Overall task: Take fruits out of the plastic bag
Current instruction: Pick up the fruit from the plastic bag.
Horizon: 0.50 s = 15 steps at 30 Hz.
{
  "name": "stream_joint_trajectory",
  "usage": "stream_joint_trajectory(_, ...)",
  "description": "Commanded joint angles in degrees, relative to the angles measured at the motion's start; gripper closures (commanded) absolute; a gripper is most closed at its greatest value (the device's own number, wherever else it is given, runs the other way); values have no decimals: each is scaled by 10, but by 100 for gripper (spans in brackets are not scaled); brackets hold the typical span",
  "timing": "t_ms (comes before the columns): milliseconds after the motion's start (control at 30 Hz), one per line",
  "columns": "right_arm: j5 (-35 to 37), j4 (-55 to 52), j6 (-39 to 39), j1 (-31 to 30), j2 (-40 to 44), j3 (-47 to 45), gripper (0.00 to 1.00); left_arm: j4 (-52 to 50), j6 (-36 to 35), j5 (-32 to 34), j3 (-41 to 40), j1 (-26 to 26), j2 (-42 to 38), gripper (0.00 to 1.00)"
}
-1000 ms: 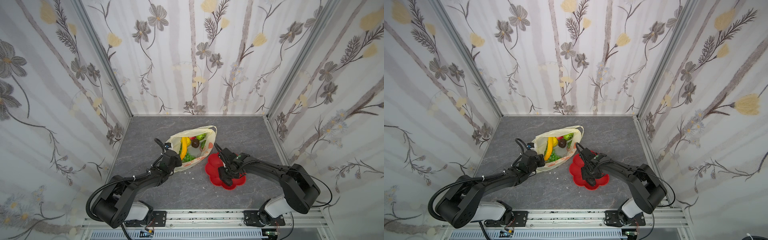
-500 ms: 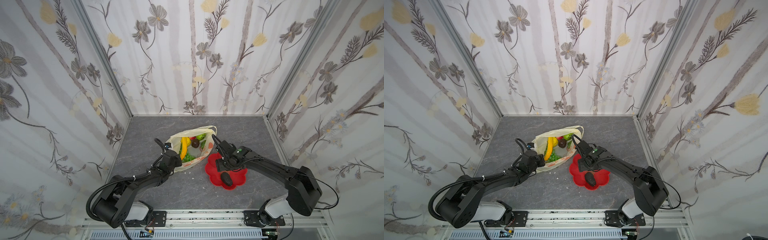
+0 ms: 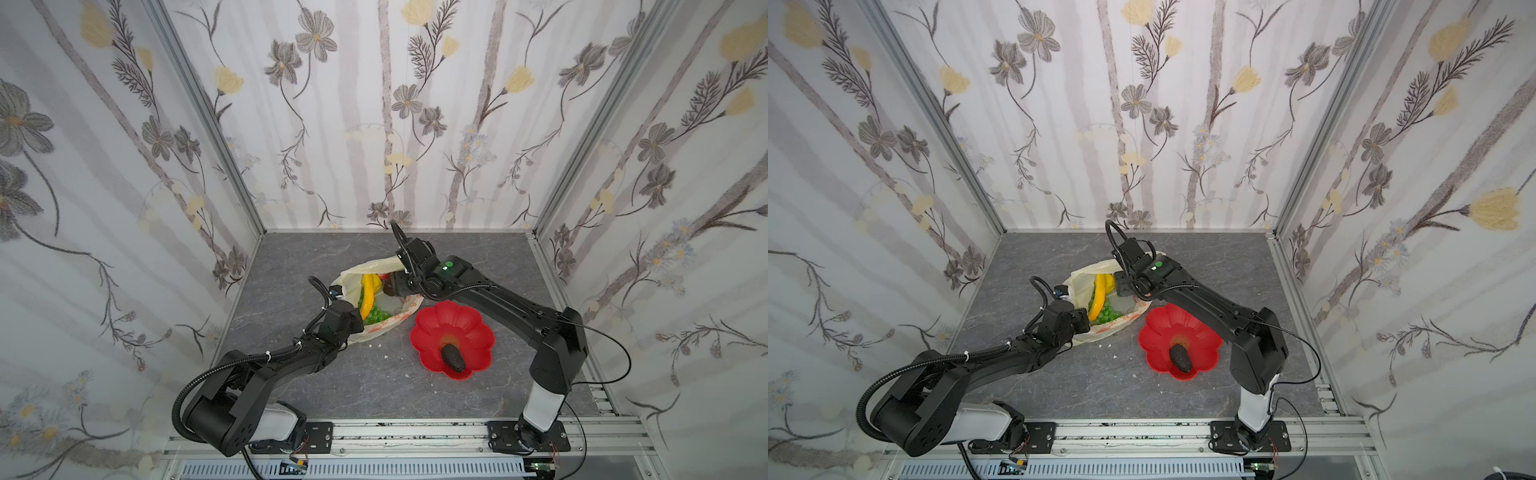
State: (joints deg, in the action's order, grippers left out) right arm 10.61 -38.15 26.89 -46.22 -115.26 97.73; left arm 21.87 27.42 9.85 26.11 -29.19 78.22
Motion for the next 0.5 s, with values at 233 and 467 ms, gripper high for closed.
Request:
stream_joint_trajectory(233, -14, 45, -5, 22, -118, 108, 35, 12, 3, 3, -1, 0, -4, 91)
stream_joint_trajectory(467, -19, 48, -6, 28, -154, 120, 40, 11, 3, 5, -1, 0, -6, 91)
